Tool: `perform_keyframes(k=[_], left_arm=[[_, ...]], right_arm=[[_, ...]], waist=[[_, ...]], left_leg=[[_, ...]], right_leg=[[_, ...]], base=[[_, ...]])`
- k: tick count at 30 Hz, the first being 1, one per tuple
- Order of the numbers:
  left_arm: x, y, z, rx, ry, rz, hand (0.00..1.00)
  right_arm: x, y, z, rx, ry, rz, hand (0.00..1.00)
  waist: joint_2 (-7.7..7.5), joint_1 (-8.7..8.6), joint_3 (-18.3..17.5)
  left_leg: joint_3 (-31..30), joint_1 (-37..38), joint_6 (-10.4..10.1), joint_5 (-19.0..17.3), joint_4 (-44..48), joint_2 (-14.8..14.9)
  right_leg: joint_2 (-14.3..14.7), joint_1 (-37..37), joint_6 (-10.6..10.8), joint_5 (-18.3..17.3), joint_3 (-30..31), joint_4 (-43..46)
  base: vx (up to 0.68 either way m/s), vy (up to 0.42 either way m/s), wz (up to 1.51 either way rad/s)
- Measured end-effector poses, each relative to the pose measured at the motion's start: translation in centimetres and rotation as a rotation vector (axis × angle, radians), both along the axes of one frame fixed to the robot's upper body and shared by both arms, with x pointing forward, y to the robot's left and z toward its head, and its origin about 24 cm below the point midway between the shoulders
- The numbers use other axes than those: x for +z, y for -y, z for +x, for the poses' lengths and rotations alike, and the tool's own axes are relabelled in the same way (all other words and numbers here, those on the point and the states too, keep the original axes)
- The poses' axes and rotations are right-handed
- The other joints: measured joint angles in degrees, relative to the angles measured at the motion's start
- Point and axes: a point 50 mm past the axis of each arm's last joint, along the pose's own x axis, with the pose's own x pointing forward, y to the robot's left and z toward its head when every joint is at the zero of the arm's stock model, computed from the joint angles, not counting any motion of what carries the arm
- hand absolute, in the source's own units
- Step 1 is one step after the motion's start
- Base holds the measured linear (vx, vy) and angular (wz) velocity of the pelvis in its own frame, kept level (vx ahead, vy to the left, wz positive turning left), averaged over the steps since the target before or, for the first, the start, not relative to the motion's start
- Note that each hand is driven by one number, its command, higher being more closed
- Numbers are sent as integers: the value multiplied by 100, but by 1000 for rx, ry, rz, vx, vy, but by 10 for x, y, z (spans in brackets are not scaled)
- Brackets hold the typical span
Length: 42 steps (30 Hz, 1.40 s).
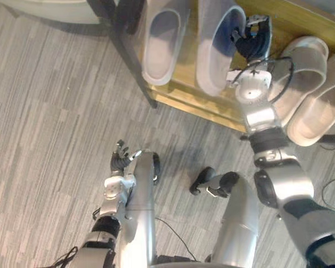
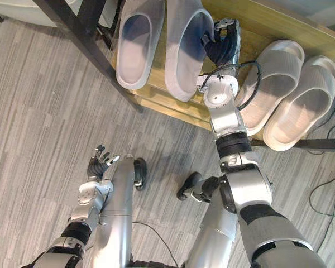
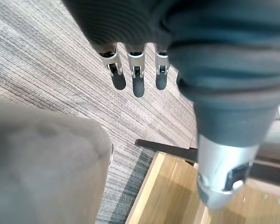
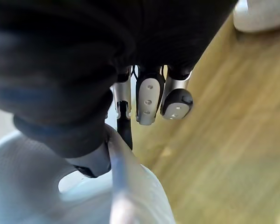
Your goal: Organize the slippers on the shoe rack
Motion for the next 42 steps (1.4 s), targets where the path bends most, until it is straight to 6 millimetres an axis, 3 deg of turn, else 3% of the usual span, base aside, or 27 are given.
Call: perform_keyframes(k=[1, 2, 10, 17, 25, 36, 41, 42], left_arm=[[0, 0, 0, 0, -1, -2, 0], [-1, 1, 0, 1, -2, -5, 0], [-4, 3, 3, 8, -28, -26, 0], [-8, 5, 2, 20, -60, -41, 0], [-13, 5, -1, 26, -85, -54, 0], [-21, 2, -7, 37, -120, -60, 0], [-22, 2, -9, 39, -130, -61, 0], [-24, 1, -10, 41, -137, -61, 0]], right_arm=[[-1, 0, 1, -4, -9, 1, 100], [-2, 1, 3, -8, -22, 1, 0], [-5, -3, 9, -36, -62, 30, 0], [-9, 2, 10, -46, -67, 163, 0], [-12, 6, -5, -50, 31, 236, 0], [-64, -5, -26, -26, -2, 368, 0], [-98, -16, -35, -9, -74, 416, 0], [-113, -21, -38, 9, -109, 445, 0]], waist=[[-9, 4, -51], [-14, 8, -103], [-47, 27, -226], [-80, 24, -311], [-80, 25, -311], [-82, 7, -313], [-82, -13, -313], [-82, -22, -313]], left_leg=[[-12, -53, -6, 7, 0, -9], [-39, -119, -9, 23, 4, -29], [-71, -208, -24, 82, 7, -95], [-83, -198, -53, 169, -69, -185], [-16, -70, -61, 212, -165, -202], [44, 144, -79, 229, -339, -151], [46, 203, -79, 229, -383, -148], [47, 249, -79, 229, -410, -147]], right_leg=[[-2, -42, -1, -1, -9, 1], [-11, -91, -3, -2, -32, 5], [-90, -146, -35, -24, -71, 67], [-164, -143, -53, -34, -87, 86], [-174, -101, -61, -35, -20, 66], [-92, 67, -69, -30, -28, -89], [-73, 119, -69, -26, -26, -134], [-68, 170, -68, -25, -38, -160]], base=[[9, 28, 8], [17, 30, 9], [2, 18, 4], [-4, 22, 7], [-3, 7, 2], [1, 6, 0], [3, 28, 0], [10, 47, 1]])
